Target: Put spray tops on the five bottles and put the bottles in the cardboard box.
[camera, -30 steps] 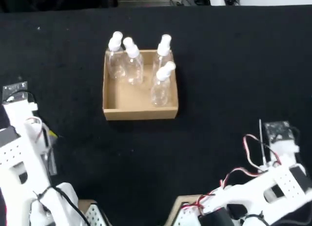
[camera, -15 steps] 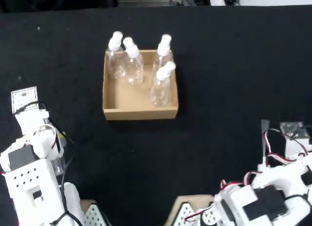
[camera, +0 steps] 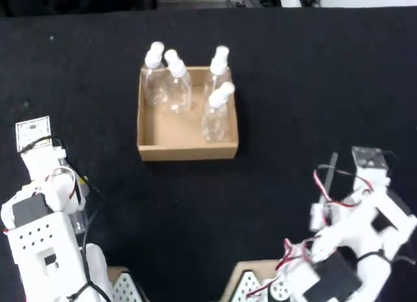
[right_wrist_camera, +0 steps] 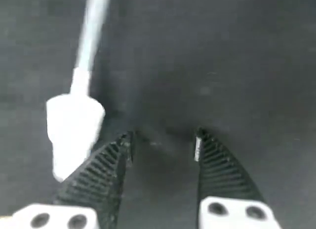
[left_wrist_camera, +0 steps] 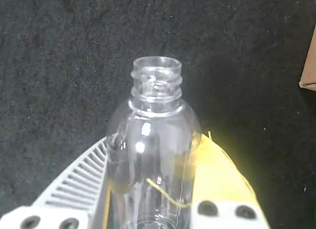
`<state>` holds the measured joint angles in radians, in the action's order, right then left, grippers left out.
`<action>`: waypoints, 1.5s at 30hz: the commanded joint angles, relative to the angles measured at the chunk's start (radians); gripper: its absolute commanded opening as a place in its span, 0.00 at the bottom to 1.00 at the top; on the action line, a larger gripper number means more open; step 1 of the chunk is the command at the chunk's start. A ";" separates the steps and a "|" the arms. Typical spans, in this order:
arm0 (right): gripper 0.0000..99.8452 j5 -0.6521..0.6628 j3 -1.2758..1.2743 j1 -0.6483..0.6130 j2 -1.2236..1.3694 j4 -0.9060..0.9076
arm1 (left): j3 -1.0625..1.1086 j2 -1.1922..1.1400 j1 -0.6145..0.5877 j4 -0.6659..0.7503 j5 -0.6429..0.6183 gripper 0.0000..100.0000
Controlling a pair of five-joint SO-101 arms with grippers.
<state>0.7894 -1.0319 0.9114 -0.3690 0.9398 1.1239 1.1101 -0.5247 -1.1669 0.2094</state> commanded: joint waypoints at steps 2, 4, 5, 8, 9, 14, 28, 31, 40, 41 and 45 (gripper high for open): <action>0.17 -0.124 -0.004 -0.138 -0.182 0.143 | -0.004 0.003 0.013 0.021 -0.006 0.03; 0.17 -0.180 0.001 -0.172 -0.239 0.150 | -0.004 0.003 0.013 0.021 -0.006 0.03; 0.17 -0.192 0.004 -0.184 -0.263 0.155 | -0.004 0.003 0.013 0.021 -0.006 0.03; 0.17 -0.100 0.038 -0.232 -0.335 0.233 | -0.004 0.003 0.013 0.021 -0.006 0.03; 0.17 -0.008 0.059 -0.249 -0.355 0.285 | -0.004 0.003 0.013 0.021 -0.006 0.03; 0.21 0.140 0.163 -0.345 -0.374 0.623 | -0.004 0.003 0.013 0.021 -0.006 0.03; 0.25 -0.077 -0.113 -0.522 -0.381 0.292 | -0.004 0.003 0.013 0.038 -0.006 0.03; 0.25 -0.077 -0.127 -0.519 -0.381 0.258 | -0.004 0.003 0.013 0.043 -0.006 0.03; 0.25 -0.092 0.113 -0.416 -0.377 0.466 | 0.010 0.003 0.013 0.043 -0.006 0.03; 0.25 -0.109 0.143 -0.425 -0.377 0.500 | 0.010 0.003 0.013 0.043 -0.006 0.03; 0.25 -0.153 0.180 -0.535 -0.377 0.549 | 0.004 0.003 0.013 0.043 -0.006 0.03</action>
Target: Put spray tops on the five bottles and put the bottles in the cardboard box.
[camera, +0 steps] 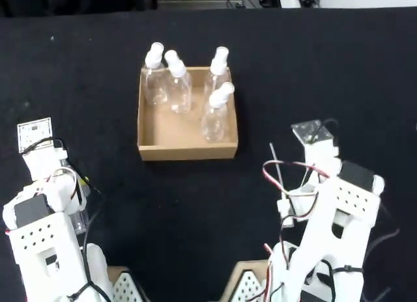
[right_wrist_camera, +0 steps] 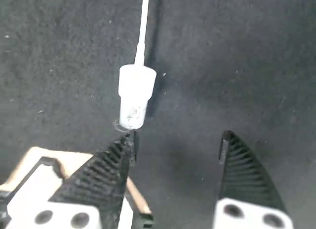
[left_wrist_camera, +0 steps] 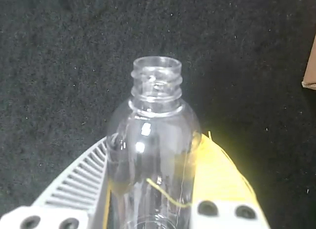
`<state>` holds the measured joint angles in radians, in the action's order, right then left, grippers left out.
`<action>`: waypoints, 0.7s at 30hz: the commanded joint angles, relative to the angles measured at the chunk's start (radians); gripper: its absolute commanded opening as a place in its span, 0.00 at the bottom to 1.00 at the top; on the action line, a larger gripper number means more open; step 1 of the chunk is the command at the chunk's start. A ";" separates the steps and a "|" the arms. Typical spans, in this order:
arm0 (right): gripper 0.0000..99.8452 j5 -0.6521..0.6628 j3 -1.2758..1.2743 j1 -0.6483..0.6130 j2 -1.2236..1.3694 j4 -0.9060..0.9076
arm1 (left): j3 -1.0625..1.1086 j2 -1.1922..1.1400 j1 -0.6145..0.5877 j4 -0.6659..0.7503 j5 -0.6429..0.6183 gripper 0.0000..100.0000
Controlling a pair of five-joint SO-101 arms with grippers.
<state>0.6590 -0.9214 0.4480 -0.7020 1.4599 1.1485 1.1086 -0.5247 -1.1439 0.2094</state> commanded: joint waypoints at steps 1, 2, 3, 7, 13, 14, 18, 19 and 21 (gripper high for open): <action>0.25 -0.029 0.064 -0.115 -0.044 0.032 | -0.021 0.005 0.013 0.020 -0.006 0.03; 0.25 -0.043 0.048 -0.157 -0.047 0.029 | -0.018 0.005 0.013 0.020 -0.006 0.03; 0.25 -0.060 0.031 -0.198 -0.048 0.023 | -0.015 0.005 0.013 0.020 -0.006 0.03; 0.25 -0.106 -0.076 -0.318 -0.042 -0.094 | -0.013 0.005 0.013 0.020 -0.006 0.03; 0.25 0.000 -0.265 -0.242 -0.042 -0.262 | -0.013 0.006 0.013 0.020 -0.006 0.03; 0.25 0.041 -0.282 -0.195 -0.042 -0.276 | -0.013 0.008 0.013 0.020 -0.006 0.03; 0.25 0.219 -0.303 0.032 -0.042 -0.299 | -0.013 0.011 0.013 0.020 -0.006 0.03; 0.25 0.270 -0.302 0.089 -0.044 -0.299 | -0.013 0.012 0.013 0.020 -0.006 0.03; 0.25 0.361 -0.294 0.190 -0.044 -0.321 | -0.015 0.012 0.015 0.020 -0.006 0.03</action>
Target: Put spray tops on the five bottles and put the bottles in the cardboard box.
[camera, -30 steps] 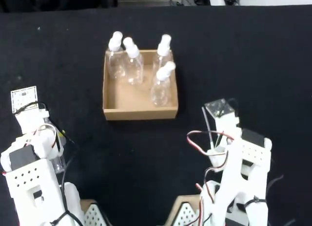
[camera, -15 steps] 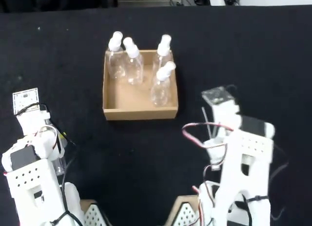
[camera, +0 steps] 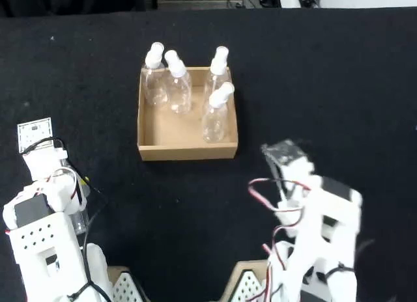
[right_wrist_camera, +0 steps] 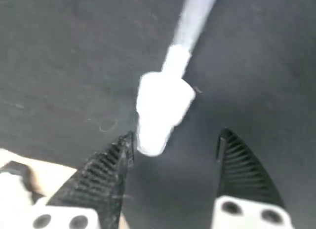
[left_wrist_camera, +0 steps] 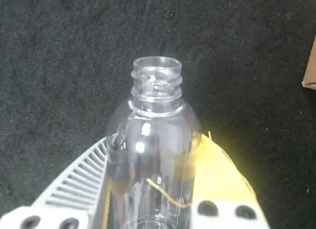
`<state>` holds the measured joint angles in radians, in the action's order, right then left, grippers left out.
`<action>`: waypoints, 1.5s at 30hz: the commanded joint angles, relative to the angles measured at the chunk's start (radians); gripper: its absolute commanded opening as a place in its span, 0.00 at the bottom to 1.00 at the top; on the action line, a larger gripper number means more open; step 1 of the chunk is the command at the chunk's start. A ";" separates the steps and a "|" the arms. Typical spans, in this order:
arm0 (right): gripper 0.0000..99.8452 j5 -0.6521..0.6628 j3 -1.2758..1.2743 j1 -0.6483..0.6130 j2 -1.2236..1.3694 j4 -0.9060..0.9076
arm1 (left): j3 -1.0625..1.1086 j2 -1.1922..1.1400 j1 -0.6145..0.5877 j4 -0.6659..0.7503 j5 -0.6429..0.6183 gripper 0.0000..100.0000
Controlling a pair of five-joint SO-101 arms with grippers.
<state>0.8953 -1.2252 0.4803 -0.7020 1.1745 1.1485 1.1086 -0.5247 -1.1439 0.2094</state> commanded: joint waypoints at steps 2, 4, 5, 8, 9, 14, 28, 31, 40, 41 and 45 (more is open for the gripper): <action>0.25 0.170 0.021 0.238 -0.042 -0.083 | -0.016 0.012 0.015 0.020 -0.006 0.03; 0.25 0.187 0.031 0.290 -0.042 -0.140 | -0.016 0.012 0.015 0.020 -0.006 0.03; 0.25 0.187 0.036 0.307 -0.042 -0.170 | -0.015 0.012 0.015 0.020 -0.006 0.03; 0.25 0.181 0.041 0.331 -0.042 -0.250 | -0.013 0.012 0.015 0.020 -0.006 0.03; 0.25 0.161 0.041 0.331 -0.042 -0.272 | -0.013 0.012 0.015 0.020 -0.005 0.03; 0.25 -0.046 0.113 0.321 -0.041 -0.311 | -0.013 0.012 0.015 0.020 -0.005 0.03; 0.25 0.015 0.252 -0.170 -0.042 0.265 | -0.013 0.012 0.015 0.020 -0.005 0.03; 0.25 -0.034 0.145 -0.262 -0.041 0.140 | -0.013 0.012 0.015 0.020 -0.005 0.03; 0.19 0.103 -0.022 -0.054 -0.041 -0.112 | -0.013 0.012 0.015 0.020 -0.005 0.03; 0.18 0.123 -0.028 -0.006 -0.041 -0.149 | -0.013 0.012 0.015 0.020 -0.005 0.03; 0.18 0.192 -0.024 0.152 -0.041 -0.235 | -0.015 0.012 0.018 0.020 -0.005 0.03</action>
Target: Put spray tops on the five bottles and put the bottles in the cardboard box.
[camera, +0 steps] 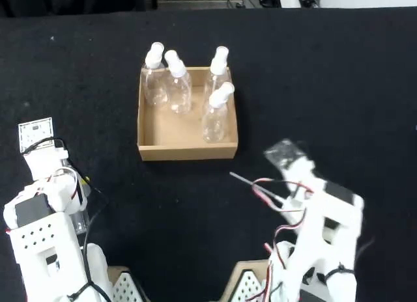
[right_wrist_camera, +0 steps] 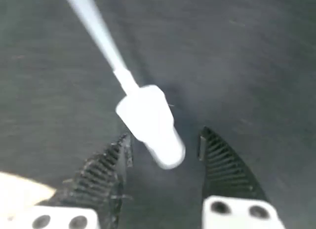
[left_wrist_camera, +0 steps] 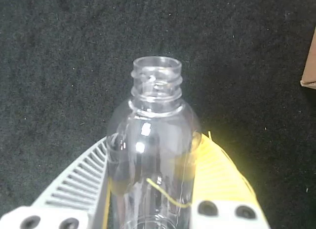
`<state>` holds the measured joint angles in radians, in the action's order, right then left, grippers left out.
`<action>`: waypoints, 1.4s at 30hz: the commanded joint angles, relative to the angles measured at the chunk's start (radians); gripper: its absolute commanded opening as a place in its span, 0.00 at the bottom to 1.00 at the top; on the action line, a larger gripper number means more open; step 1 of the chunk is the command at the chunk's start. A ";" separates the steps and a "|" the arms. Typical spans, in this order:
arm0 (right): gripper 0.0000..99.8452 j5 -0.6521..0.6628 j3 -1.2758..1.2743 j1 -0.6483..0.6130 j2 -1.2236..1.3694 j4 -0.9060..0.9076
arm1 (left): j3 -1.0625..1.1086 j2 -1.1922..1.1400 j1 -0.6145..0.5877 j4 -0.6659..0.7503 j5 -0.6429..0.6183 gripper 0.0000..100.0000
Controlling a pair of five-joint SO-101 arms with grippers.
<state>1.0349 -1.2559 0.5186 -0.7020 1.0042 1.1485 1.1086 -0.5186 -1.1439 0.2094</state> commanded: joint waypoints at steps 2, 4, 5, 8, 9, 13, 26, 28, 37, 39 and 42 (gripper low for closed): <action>0.18 0.075 0.007 0.166 -0.041 -0.100 | -0.012 0.012 0.039 0.018 -0.005 0.03; 0.18 0.075 0.007 0.209 -0.041 -0.153 | -0.012 0.012 0.062 0.012 -0.005 0.03; 0.18 0.074 0.008 0.229 -0.041 -0.187 | -0.012 0.012 0.068 0.012 -0.005 0.03; 0.18 0.020 0.008 0.261 -0.041 -0.261 | -0.012 0.014 0.071 0.014 -0.005 0.03; 0.18 -0.026 0.013 0.261 -0.041 -0.264 | -0.012 0.014 0.071 0.014 -0.005 0.03; 0.18 -0.235 0.157 0.239 -0.042 -0.069 | -0.012 0.014 0.071 0.017 -0.005 0.03; 0.18 -0.390 0.308 -0.388 -0.041 0.281 | -0.012 0.012 0.070 0.014 -0.005 0.03; 0.18 -0.390 0.254 -0.431 -0.041 0.226 | -0.012 0.012 0.070 0.012 -0.005 0.03; 0.18 -0.114 -0.005 -0.206 -0.041 -0.038 | -0.012 0.011 0.071 0.014 -0.005 0.03; 0.18 -0.037 -0.016 -0.095 -0.041 -0.074 | -0.012 0.011 0.071 0.017 -0.005 0.03; 0.18 0.043 -0.001 0.049 -0.042 -0.098 | -0.012 0.012 0.071 0.018 -0.005 0.03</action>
<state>1.0042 -1.2697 0.4219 -0.7096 0.9475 1.1485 1.1086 -0.4526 -1.1439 0.2094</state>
